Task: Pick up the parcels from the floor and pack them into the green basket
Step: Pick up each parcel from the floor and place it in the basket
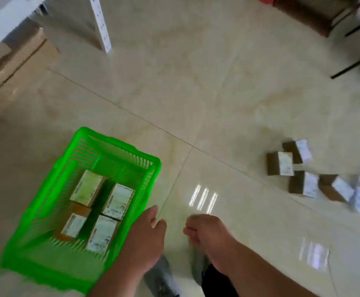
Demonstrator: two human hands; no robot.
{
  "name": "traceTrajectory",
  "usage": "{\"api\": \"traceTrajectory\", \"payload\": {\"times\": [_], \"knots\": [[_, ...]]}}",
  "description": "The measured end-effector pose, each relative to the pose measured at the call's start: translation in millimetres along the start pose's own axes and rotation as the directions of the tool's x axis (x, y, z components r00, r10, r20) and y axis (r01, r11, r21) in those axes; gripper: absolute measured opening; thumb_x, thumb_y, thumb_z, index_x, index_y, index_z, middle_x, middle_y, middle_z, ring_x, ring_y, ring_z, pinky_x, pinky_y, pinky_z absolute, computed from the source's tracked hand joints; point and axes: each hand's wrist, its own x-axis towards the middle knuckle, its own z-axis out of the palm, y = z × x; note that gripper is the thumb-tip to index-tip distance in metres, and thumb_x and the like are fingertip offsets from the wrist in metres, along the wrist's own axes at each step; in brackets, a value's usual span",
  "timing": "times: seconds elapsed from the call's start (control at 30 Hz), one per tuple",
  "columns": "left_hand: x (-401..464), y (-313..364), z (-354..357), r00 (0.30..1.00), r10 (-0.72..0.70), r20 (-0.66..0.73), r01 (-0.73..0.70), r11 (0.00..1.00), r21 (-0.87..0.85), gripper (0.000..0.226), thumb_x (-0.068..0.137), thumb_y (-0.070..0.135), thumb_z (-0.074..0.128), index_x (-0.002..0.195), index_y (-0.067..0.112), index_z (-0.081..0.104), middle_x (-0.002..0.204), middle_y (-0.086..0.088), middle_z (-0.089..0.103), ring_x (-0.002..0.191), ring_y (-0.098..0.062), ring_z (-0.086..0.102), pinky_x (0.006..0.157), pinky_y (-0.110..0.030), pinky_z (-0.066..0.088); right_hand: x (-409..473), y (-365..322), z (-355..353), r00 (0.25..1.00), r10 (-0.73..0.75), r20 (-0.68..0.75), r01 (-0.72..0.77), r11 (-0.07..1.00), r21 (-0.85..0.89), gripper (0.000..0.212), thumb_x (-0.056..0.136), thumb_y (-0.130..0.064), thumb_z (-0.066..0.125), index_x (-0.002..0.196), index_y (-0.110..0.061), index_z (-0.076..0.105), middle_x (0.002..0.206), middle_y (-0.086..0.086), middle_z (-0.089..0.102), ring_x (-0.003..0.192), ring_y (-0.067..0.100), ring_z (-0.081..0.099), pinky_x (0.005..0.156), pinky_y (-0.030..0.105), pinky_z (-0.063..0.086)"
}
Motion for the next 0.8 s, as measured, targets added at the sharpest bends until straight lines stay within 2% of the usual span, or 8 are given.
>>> {"api": "traceTrajectory", "payload": {"times": [0.2,0.37,0.5,0.6,0.67,0.7,0.73,0.8], "knots": [[-8.6,25.9,78.8,0.994,-0.024,0.110,0.021,0.999,0.026,0.052,0.098,0.020,0.058,0.149,0.019,0.049,0.147,0.000,0.057,0.131,-0.009,0.055,0.100,-0.017,0.033,12.1,29.3,-109.4,0.988,0.037,-0.151,-0.017,0.991,0.130,0.006,0.092,-0.013,0.063,0.096,-0.015,0.067,0.108,0.014,0.070,0.099,0.030,0.069,0.098,0.048,0.056],[-7.8,40.3,144.1,0.988,-0.060,0.143,0.047,0.994,0.097,0.052,0.095,0.022,0.061,0.146,0.022,0.053,0.142,0.000,0.062,0.126,-0.008,0.060,0.109,-0.028,0.042,32.4,53.7,-186.8,0.979,0.067,-0.193,-0.023,0.974,0.225,0.007,0.093,-0.009,0.062,0.096,-0.014,0.065,0.100,0.012,0.067,0.094,0.028,0.065,0.097,0.048,0.055],[-18.3,68.9,207.3,0.987,-0.065,0.145,0.034,0.978,0.205,0.050,0.096,0.021,0.060,0.146,0.020,0.053,0.142,0.002,0.061,0.127,-0.009,0.059,0.099,-0.020,0.038,40.1,68.9,-251.3,0.981,0.067,-0.185,-0.013,0.960,0.281,0.008,0.093,-0.012,0.061,0.089,-0.018,0.065,0.101,0.012,0.066,0.092,0.027,0.065,0.095,0.048,0.055],[-27.9,98.0,260.2,0.985,-0.062,0.161,0.019,0.965,0.260,0.051,0.097,0.019,0.059,0.147,0.017,0.052,0.146,-0.001,0.058,0.131,-0.013,0.057,0.102,-0.021,0.037,44.3,79.2,-305.6,0.980,0.016,-0.196,0.052,0.940,0.338,0.008,0.093,-0.014,0.062,0.088,-0.018,0.067,0.095,0.011,0.068,0.089,0.027,0.065,0.094,0.050,0.055],[-33.9,119.5,296.0,0.983,-0.062,0.171,0.010,0.957,0.288,0.051,0.098,0.019,0.057,0.149,0.017,0.050,0.149,0.001,0.056,0.133,-0.013,0.055,0.101,-0.019,0.035,47.2,83.5,-345.5,0.983,-0.003,-0.186,0.074,0.923,0.378,0.008,0.094,-0.011,0.060,0.088,-0.012,0.066,0.083,0.009,0.065,0.078,0.025,0.064,0.082,0.045,0.059],[-37.1,129.9,313.2,0.983,-0.063,0.173,0.009,0.955,0.298,0.051,0.098,0.018,0.057,0.149,0.017,0.050,0.149,0.001,0.055,0.134,-0.013,0.054,0.100,-0.019,0.034,49.5,85.1,-366.0,0.990,-0.016,-0.137,0.073,0.906,0.417,0.010,0.095,-0.005,0.055,0.087,-0.005,0.061,0.074,0.008,0.058,0.068,0.023,0.059,0.066,0.037,0.058],[-40.0,139.9,330.9,0.983,-0.059,0.174,0.003,0.952,0.307,0.051,0.098,0.018,0.057,0.149,0.017,0.050,0.149,0.001,0.055,0.134,-0.013,0.054,0.100,-0.018,0.033,51.0,85.7,-386.9,0.996,-0.030,-0.081,0.065,0.885,0.462,0.012,0.095,0.003,0.050,0.083,0.000,0.051,0.067,0.006,0.047,0.057,0.018,0.050,0.052,0.027,0.047],[-46.0,159.9,365.2,0.983,-0.052,0.176,-0.010,0.943,0.332,0.051,0.098,0.017,0.057,0.149,0.016,0.050,0.148,0.000,0.056,0.134,-0.013,0.054,0.100,-0.017,0.032,53.5,86.3,-426.5,0.998,-0.039,-0.043,0.056,0.851,0.521,0.019,0.091,0.010,0.048,0.079,-0.003,0.043,0.061,0.002,0.033,0.049,0.014,0.034,0.047,0.024,0.023]]}}
